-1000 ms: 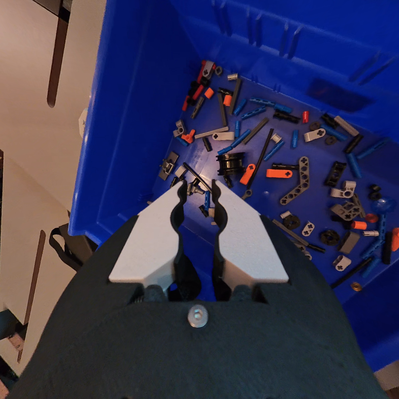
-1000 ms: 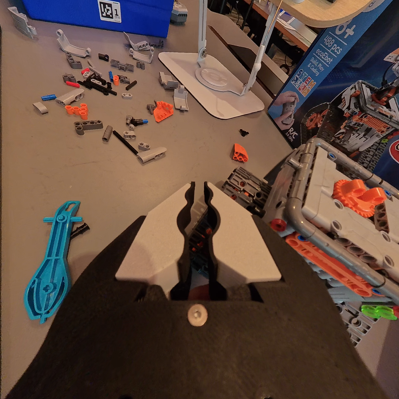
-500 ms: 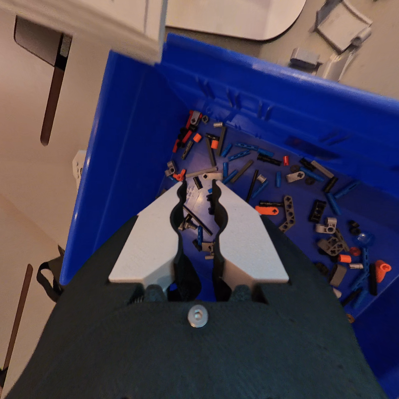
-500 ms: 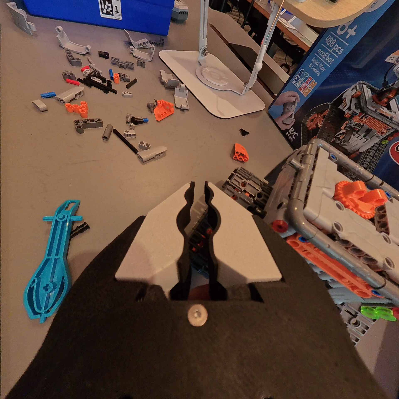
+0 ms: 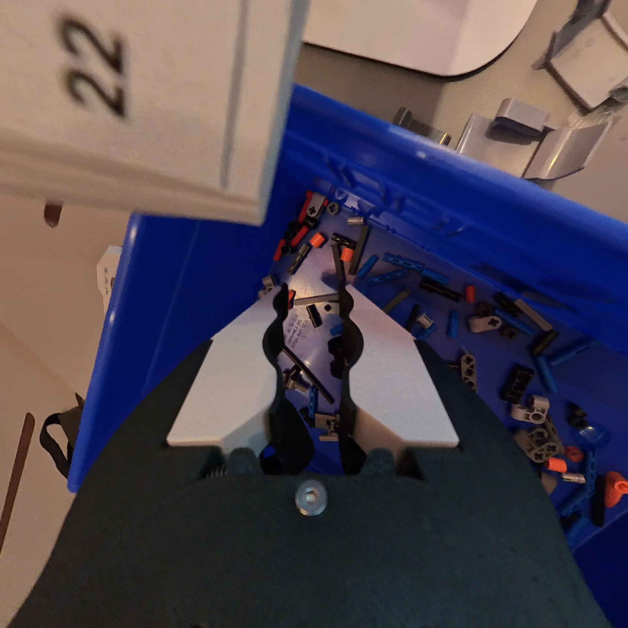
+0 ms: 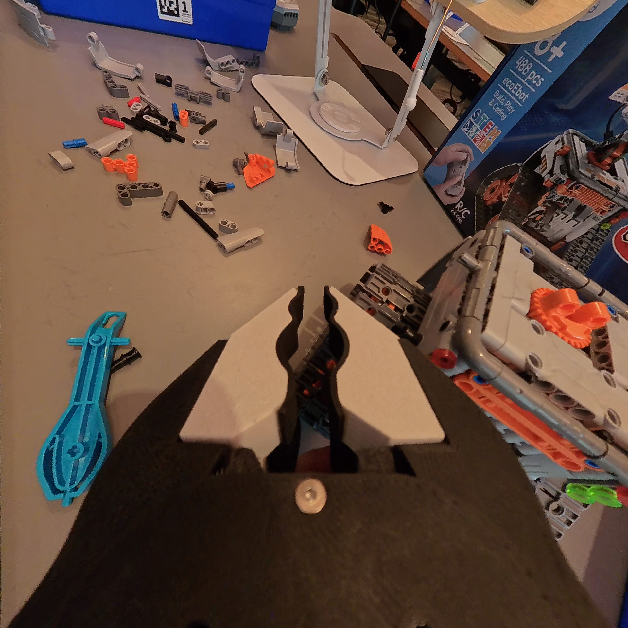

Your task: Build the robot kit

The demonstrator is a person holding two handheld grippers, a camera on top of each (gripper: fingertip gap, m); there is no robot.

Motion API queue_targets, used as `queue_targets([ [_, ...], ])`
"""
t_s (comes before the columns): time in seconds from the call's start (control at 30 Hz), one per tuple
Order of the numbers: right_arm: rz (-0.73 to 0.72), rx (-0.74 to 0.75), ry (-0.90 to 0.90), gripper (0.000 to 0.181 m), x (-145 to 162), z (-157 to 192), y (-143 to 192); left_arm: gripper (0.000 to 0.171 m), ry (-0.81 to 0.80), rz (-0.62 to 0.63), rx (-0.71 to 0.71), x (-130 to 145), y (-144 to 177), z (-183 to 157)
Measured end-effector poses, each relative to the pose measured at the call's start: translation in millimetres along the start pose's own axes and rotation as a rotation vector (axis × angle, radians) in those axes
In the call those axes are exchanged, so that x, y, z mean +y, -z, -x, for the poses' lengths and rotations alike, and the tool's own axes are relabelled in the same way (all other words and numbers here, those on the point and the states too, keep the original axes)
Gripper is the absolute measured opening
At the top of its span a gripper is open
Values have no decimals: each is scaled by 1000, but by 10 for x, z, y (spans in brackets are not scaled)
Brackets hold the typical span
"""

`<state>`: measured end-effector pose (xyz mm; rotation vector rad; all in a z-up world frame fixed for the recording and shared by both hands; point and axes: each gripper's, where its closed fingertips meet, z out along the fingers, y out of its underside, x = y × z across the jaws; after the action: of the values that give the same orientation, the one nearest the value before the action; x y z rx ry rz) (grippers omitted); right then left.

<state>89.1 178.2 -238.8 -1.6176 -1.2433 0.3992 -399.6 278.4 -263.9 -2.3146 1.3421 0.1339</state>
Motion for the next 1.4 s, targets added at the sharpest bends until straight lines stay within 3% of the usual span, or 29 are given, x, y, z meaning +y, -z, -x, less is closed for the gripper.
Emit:
queue_targets([
  [0.5,-29,-13,18,12,-76,39,41,38,59,82,45,92,-160,-40],
  [0.83,-42,-18,28,12,-105,56,70,34,80,196,66,343,-93,-81],
  [0.97,-47,-19,30,12,-116,60,81,32,78,240,-27,457,11,86],
  [1.13,-40,-22,33,12,-109,70,59,31,64,125,-77,227,142,165],
  [1.4,-55,-15,41,12,-156,68,79,30,-12,42,-37,14,167,-27],
])
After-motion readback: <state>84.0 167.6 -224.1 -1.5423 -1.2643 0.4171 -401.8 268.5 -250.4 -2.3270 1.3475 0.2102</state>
